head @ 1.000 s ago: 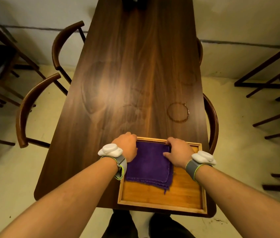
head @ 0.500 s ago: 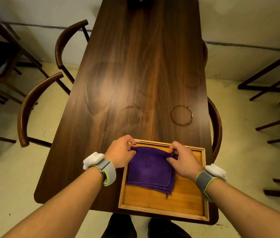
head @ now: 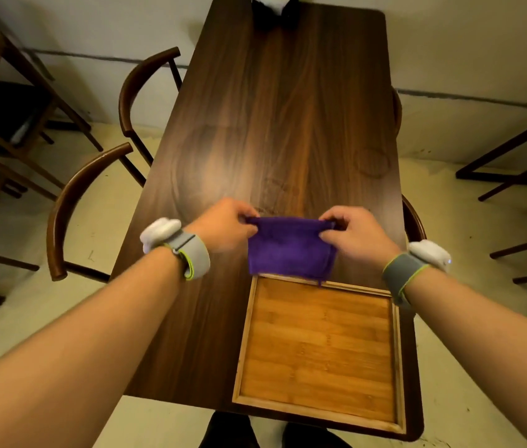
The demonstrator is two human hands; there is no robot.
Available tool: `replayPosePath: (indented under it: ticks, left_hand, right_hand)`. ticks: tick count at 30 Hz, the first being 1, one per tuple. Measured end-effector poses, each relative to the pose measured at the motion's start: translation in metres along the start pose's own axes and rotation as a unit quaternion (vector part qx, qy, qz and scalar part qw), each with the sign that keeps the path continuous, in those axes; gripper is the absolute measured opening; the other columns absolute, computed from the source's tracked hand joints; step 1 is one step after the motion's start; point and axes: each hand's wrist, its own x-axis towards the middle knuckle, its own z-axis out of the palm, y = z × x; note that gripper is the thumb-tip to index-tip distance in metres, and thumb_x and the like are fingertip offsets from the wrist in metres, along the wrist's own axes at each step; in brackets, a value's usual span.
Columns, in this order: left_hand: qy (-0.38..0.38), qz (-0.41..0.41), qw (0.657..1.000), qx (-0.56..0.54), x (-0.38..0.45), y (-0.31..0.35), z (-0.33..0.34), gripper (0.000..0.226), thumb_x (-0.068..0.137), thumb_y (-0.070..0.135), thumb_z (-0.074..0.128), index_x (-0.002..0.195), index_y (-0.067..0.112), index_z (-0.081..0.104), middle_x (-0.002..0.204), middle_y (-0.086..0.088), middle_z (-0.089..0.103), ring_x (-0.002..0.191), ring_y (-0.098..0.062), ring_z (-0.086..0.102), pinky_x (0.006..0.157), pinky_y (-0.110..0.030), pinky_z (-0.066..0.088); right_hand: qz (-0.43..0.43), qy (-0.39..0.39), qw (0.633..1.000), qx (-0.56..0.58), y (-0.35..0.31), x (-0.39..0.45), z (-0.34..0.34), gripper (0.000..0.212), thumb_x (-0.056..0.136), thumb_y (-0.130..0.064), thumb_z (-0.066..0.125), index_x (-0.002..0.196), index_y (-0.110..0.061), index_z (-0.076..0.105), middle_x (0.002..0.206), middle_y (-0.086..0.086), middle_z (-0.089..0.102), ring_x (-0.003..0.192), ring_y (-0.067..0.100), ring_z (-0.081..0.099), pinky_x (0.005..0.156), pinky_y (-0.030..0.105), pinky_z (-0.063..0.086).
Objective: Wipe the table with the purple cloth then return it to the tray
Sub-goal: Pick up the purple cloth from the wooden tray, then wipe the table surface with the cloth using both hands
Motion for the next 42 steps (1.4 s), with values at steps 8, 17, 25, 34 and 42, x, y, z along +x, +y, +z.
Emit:
replayPosePath:
  ticks: [8, 17, 25, 34, 42]
  left_hand:
    - [0.116, 0.081, 0.982, 0.124, 0.034, 0.018, -0.049, 0.021, 0.078, 0.006, 0.064, 0.095, 0.016, 0.072, 0.087, -0.008, 0.073, 0.082, -0.024, 0.066, 0.078, -0.034, 0.052]
    - [-0.075, 0.076, 0.930, 0.352, 0.027, -0.056, 0.012, 0.032, 0.087, 0.019, 0.055, 0.117, 0.027, 0.062, 0.122, -0.005, 0.064, 0.109, -0.029, 0.059, 0.090, -0.040, 0.048]
    - [0.026, 0.148, 0.955, 0.255, 0.016, -0.069, 0.028, 0.033, 0.094, 0.036, 0.047, 0.115, 0.017, 0.065, 0.127, -0.004, 0.060, 0.115, -0.022, 0.055, 0.098, -0.037, 0.043]
    - [0.034, 0.111, 0.959, 0.259, 0.067, -0.074, 0.076, 0.058, 0.100, 0.033, 0.031, 0.150, 0.011, 0.012, 0.160, -0.009, 0.010, 0.146, -0.021, 0.007, 0.117, -0.032, 0.004]
    - [0.085, 0.116, 0.937, 0.317, 0.093, -0.085, 0.088, 0.060, 0.096, 0.039, 0.019, 0.151, 0.015, 0.009, 0.160, -0.005, 0.009, 0.146, -0.020, 0.005, 0.118, -0.035, 0.001]
  right_hand:
    - [-0.055, 0.081, 0.994, -0.052, -0.023, 0.059, -0.011, 0.016, 0.076, -0.010, 0.070, 0.086, -0.023, 0.070, 0.083, -0.002, 0.069, 0.080, 0.016, 0.062, 0.071, 0.033, 0.051]
    - [-0.088, -0.088, 0.953, -0.277, 0.038, 0.045, 0.059, 0.028, 0.083, -0.014, 0.063, 0.110, -0.017, 0.070, 0.122, 0.006, 0.059, 0.112, 0.027, 0.051, 0.093, 0.034, 0.040]
    - [-0.091, 0.000, 0.961, -0.262, 0.036, 0.043, 0.074, 0.036, 0.088, -0.019, 0.052, 0.122, -0.015, 0.062, 0.126, 0.005, 0.058, 0.116, 0.025, 0.050, 0.096, 0.036, 0.042]
    - [-0.053, 0.027, 0.955, -0.290, 0.038, 0.082, 0.121, 0.053, 0.101, -0.032, 0.032, 0.150, -0.014, 0.024, 0.159, 0.006, 0.023, 0.146, 0.022, 0.016, 0.117, 0.035, 0.008]
    - [-0.022, 0.072, 0.941, -0.330, 0.051, 0.105, 0.135, 0.059, 0.098, -0.038, 0.016, 0.152, -0.015, 0.013, 0.161, 0.005, 0.014, 0.147, 0.020, 0.007, 0.116, 0.034, -0.003]
